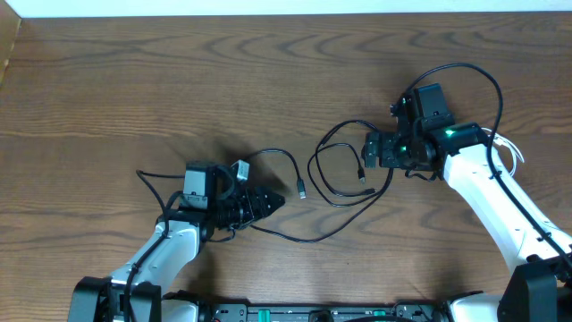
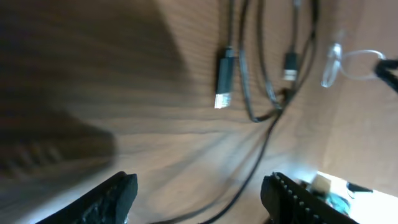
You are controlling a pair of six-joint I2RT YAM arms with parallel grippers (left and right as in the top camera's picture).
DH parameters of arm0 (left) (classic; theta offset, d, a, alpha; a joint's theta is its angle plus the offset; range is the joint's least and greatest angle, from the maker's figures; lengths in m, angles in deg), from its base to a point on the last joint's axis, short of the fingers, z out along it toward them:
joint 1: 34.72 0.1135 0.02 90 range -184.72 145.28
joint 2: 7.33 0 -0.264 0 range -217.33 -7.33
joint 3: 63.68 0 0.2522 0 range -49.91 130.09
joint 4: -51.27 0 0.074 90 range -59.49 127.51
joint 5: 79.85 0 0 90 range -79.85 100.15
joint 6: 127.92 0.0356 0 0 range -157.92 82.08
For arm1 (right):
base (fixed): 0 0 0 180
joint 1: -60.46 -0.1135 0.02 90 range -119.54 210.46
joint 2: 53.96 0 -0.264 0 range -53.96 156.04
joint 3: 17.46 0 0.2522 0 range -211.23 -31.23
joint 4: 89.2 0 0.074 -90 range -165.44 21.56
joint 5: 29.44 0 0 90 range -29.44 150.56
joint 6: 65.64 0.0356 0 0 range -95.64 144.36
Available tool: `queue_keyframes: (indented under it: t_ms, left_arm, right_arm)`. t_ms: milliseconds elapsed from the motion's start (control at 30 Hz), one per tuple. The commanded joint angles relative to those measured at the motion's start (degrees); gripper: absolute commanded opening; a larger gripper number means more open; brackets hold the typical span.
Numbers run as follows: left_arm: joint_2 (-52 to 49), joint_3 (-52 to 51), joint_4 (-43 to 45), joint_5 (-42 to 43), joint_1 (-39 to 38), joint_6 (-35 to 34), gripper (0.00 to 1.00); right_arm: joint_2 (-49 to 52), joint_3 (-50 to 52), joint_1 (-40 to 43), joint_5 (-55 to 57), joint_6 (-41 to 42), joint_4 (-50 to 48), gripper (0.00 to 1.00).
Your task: Untangle cables
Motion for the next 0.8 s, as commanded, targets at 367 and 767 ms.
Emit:
queue_keyframes:
  t_ms: [367, 767]
  left_arm:
    - [-0.22, 10.99, -19.69, -15.98, -0.17, 0.59, 0.62]
    - [-0.22, 13.38, -22.45, -20.46, -2.12, 1.31, 0.62]
  right_arm:
    - [0.09, -0.15, -0.39, 0.46, -0.42, 0.09, 0.99]
    - [0.09, -0.15, -0.39, 0.46, -0.42, 0.09, 0.99]
